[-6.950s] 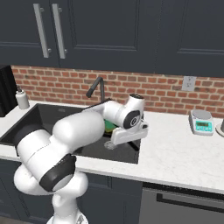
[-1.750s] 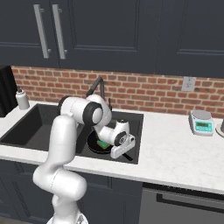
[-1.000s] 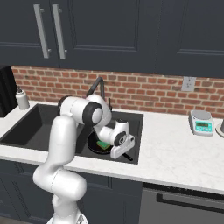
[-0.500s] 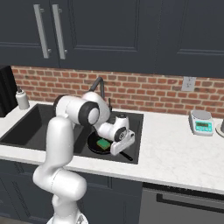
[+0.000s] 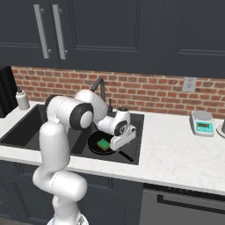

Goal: Pick the pan and sponge and place them into the sink. Then turn on the water.

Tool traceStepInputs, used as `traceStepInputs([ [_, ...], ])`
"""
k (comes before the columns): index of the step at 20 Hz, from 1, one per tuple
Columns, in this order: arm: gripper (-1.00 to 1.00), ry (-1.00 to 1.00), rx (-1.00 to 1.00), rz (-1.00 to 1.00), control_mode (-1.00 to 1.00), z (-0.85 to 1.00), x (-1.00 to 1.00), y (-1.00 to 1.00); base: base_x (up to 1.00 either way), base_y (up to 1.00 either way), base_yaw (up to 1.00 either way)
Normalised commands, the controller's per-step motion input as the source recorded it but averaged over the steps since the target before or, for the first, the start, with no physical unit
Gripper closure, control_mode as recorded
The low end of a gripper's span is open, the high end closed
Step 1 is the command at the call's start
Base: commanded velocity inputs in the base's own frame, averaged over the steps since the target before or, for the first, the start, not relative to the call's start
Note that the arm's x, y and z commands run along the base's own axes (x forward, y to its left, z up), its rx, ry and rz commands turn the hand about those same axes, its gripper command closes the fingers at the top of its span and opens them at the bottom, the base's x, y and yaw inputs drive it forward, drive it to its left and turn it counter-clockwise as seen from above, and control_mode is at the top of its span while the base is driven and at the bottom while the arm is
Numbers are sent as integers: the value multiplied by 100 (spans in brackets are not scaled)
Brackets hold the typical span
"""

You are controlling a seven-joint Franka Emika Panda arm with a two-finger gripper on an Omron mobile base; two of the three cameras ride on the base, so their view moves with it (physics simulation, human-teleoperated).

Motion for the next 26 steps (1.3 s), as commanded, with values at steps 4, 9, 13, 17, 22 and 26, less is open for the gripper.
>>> traceStepInputs([
  [4,-100,0,5,-2,-100,49,-27,0,0,0,0],
  [9,-100,0,9,-1,-100,50,-25,0,0,0,0],
  [13,-100,0,13,-2,-100,52,-27,0,0,0,0],
  [17,-100,0,14,-8,-100,27,-27,0,0,0,0],
  [22,-100,-3,10,-6,-100,25,-21,0,0,0,0],
  [26,-100,-12,10,-1,-100,19,-21,0,0,0,0],
])
